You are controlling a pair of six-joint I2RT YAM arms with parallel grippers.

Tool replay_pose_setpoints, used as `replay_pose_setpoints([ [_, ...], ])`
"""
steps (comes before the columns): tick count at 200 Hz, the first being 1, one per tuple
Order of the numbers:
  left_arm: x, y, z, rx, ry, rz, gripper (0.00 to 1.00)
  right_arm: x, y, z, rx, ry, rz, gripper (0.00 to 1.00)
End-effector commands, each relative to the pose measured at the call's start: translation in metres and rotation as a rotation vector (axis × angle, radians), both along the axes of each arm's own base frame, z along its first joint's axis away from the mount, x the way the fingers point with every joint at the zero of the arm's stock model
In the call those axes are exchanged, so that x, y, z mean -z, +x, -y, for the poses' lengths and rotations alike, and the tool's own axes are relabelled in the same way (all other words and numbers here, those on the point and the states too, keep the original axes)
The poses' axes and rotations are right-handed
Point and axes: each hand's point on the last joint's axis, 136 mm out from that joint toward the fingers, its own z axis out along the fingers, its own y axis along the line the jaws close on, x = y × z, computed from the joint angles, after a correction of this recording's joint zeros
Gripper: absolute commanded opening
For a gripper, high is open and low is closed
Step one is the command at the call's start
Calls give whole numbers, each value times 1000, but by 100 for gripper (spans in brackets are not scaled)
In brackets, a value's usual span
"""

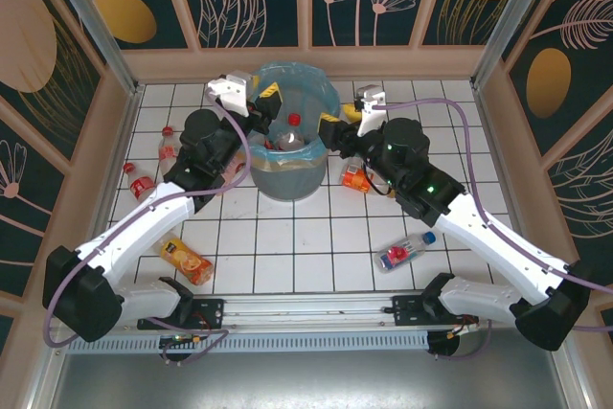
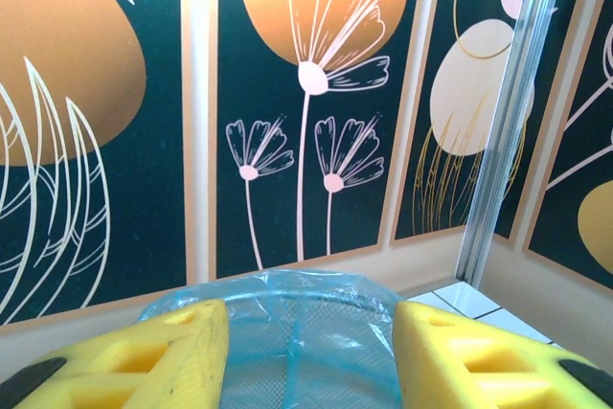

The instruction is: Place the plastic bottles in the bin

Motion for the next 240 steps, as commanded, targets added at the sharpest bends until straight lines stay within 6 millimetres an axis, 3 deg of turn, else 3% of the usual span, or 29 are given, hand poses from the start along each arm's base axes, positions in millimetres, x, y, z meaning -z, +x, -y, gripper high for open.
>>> replay_pose_setpoints([
  [1,-17,-9,-5,2,-28,59,48,-7,-1,-3,-1,17,16,59],
  [64,-44,-16,-25,-71,-45,15,48,-12,-4,-6,-3,-3,23,59],
  [99,-36,-26,-64,-227,-44,-143,48,-16,-18,-30,-31,-85,66,59],
  [124,-8,-47,-97,-330,-65,-256,48,-19,-35,-68,-97,-160,106,60],
  [147,29,-71,-131,-439,-77,-359,48,-11,-59,-121,-224,-205,122,60],
  [166,51,-93,-157,-521,-98,-418,48,7,-83,-169,-363,-240,119,61],
  [171,65,-98,-164,-553,-88,-443,48,13,-88,-181,-395,-250,118,61],
  [198,89,-124,-203,-694,-138,-459,46,44,-111,-232,-525,-256,62,62],
  [224,106,-133,-220,-782,-129,-463,45,65,-125,-264,-607,-240,-21,61],
  [240,114,-129,-223,-815,-108,-473,52,75,-128,-272,-623,-247,-45,62],
])
